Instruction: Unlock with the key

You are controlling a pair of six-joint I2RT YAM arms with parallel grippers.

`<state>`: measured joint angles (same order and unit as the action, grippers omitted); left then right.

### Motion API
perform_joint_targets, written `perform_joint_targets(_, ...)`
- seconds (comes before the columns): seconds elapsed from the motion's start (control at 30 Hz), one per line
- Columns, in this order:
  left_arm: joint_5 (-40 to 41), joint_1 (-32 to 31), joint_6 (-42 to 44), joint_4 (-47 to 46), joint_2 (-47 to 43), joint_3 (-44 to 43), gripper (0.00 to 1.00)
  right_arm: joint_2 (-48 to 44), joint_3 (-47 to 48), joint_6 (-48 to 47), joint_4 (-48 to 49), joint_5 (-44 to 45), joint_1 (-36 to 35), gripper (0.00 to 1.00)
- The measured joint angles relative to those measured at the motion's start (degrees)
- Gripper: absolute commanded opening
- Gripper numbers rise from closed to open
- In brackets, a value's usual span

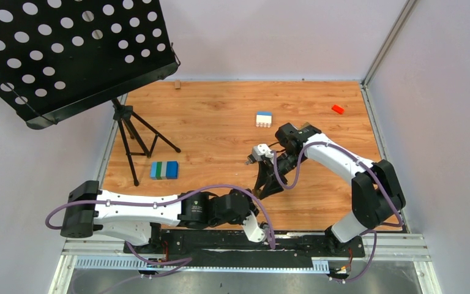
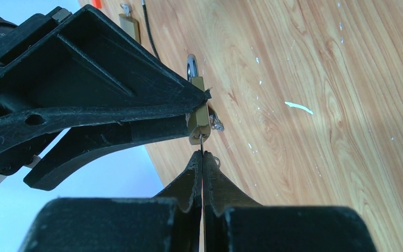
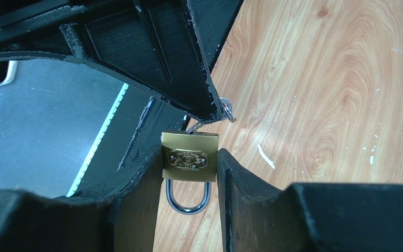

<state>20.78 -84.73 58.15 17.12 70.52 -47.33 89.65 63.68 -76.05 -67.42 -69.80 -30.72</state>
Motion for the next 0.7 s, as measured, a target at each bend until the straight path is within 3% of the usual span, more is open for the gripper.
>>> perform_joint_targets(0.23,-5.6,4.81,-2.75,1.84,-1.7,-0.26,0.0,-2.19,-3.1,10.27,11.23,4.09,-0.02,0.0)
perform_joint_targets(0.53,-22.36,15.28,-11.28,4.17,-9.31,-2.25,0.0,-5.51,-8.68,23.19,27.54,14.86,0.0,0.0)
perform_joint_targets(0.7,-34.36,24.63,-16.83,5.7,-9.9,-2.62,0.0,-6.23,-11.82,27.28,34.42,22.36,0.0,0.01)
